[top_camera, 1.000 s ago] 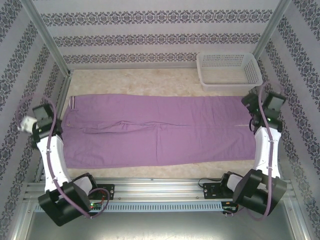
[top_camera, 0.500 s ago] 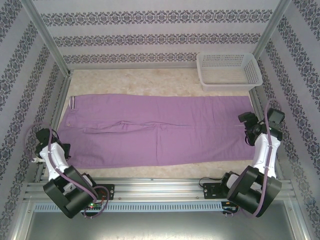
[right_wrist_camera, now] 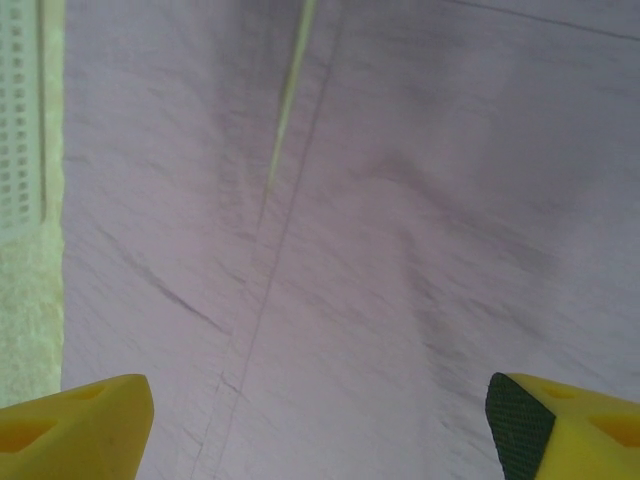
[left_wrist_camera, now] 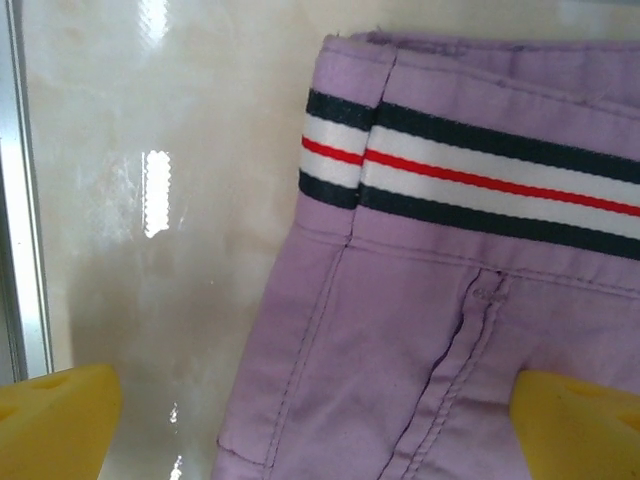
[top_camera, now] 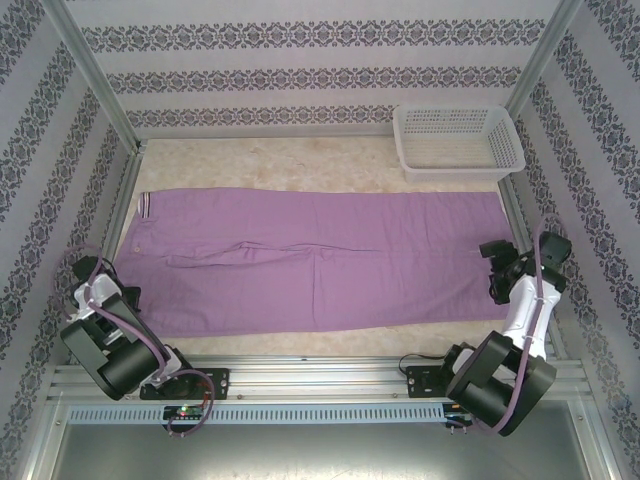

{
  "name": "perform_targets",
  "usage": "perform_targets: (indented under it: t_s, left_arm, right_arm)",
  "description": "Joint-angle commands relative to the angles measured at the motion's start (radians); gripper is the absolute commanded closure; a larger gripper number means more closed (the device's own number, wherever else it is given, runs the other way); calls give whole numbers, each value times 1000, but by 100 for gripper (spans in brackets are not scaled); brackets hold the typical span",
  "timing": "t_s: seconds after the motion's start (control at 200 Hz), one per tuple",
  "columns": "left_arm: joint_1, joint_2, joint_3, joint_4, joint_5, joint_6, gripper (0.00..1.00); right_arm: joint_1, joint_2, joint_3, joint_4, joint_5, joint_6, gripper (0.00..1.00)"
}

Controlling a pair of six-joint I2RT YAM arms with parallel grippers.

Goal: Roll up the long pants

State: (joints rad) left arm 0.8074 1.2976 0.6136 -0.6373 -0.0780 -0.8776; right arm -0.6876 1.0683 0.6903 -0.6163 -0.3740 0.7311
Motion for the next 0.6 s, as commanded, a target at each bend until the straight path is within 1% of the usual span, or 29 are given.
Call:
perform_targets:
  t_s: [0.0,0.015,0.05,0.055,0.06,0.065,0.07,0.075,0.08,0.085,0.09,0.095,0.1,0.105,0.11,0.12,0.125,0.315,0.385,0.475,0.595]
  left_arm:
    - [10,18,12,43,1,-18,5]
    - [10,23,11,45,2,-18,9]
    - [10,30,11,53,7,-18,27]
    - [10,31,11,54,8,-17,29]
    - [10,31,11,57,8,-18,34]
    - [9,33,10,59,9,-16,37]
    - [10,34,10,60,11,-16,44]
    - [10,35,9,61,12,-16,47]
    - [10,36,10,63,14,-15,55]
    - [10,36,9,65,15,-15,59]
    - [10,37,9,66,17,-15,67]
    - [10,37,8,67,18,-14,72]
    - [9,38,8,70,20,-14,80]
    - [10,39,8,72,20,-15,84]
    - [10,40,7,75,22,-15,91]
    - [10,42,7,79,25,-15,98]
    - [10,42,7,80,26,-16,100]
    - [10,47,-22,127,55,-44,100]
    - [10,46,-27,133,66,-46,100]
    - [10,45,-23,136,72,-45,100]
    - [10,45,-16,131,81,-41,100]
  right_arm:
    - [-47,-15,-14,-99,17,25,12]
    - [-56,-15,-14,-109,20,24,12]
    - [-77,-17,-15,-134,26,24,12]
    - [-81,-18,-16,-137,28,24,12]
    - [-82,-19,-16,-139,28,24,12]
    - [-85,-19,-17,-140,29,24,12]
    - [-87,-20,-18,-144,31,24,12]
    - [-90,-20,-19,-147,32,24,12]
    - [-94,-20,-19,-149,33,24,12]
    - [-96,-22,-20,-152,33,24,12]
    - [-97,-24,-21,-155,35,24,12]
    - [-100,-25,-21,-158,36,24,12]
    - [-103,-25,-22,-160,36,23,12]
    - [-105,-27,-23,-162,38,22,12]
    - [-107,-27,-23,-165,39,22,12]
    - [-111,-30,-24,-171,40,23,12]
    - [-113,-31,-25,-174,41,23,12]
    - [-127,-84,-64,-216,84,41,13]
    - [-129,-85,-73,-238,127,36,14]
    - [-137,-73,-109,-236,160,34,15]
    - [-143,-19,-172,-175,165,51,16]
